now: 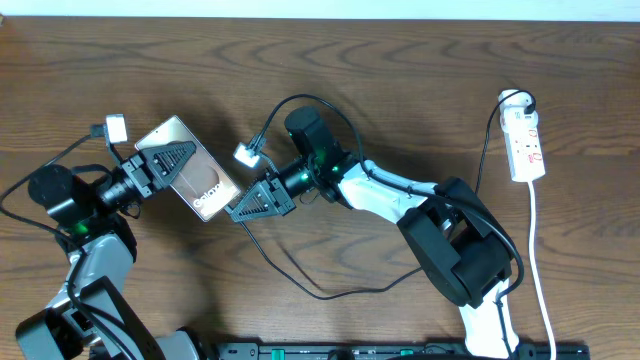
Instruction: Plug charger to phone and switch on socket
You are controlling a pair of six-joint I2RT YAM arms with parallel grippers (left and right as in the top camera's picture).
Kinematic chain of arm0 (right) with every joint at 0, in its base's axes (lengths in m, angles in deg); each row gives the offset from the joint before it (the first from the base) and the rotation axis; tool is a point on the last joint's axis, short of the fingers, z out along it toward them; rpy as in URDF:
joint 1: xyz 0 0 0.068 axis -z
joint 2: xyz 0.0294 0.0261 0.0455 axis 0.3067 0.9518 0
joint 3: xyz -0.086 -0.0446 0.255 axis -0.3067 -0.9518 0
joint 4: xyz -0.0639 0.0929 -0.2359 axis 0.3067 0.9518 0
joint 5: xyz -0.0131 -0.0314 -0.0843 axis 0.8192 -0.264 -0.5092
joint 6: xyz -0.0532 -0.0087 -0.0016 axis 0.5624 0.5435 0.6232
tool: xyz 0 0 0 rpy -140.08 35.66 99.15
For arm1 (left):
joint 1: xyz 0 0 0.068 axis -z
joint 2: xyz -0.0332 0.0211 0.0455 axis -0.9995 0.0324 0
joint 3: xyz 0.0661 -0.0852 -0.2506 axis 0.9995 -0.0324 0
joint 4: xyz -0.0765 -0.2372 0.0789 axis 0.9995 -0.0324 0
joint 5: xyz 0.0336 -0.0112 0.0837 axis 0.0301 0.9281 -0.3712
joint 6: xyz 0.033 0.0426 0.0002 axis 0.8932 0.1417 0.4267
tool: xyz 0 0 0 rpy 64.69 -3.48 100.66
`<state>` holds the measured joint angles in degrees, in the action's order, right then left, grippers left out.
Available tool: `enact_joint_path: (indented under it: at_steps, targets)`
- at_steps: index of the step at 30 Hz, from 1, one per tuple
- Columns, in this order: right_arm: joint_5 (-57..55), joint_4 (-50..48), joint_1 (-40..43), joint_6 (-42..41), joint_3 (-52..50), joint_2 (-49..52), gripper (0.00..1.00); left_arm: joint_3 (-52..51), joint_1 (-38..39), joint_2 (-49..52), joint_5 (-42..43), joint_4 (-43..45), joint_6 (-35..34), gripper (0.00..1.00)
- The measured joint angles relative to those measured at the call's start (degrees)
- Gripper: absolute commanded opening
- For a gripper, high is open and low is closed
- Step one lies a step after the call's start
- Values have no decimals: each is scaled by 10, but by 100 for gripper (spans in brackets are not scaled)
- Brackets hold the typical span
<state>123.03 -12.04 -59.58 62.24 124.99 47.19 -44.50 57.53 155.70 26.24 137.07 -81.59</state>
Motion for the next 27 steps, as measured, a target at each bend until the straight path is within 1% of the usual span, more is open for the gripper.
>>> enact_joint_path:
  at_steps: [22, 27]
  targets:
    - [7, 0, 0, 0, 0, 0, 1, 0, 0, 0, -20, 0, 0, 8]
    - [18, -1, 0, 0, 0, 0, 1, 0, 0, 0, -24, 1, 13, 8]
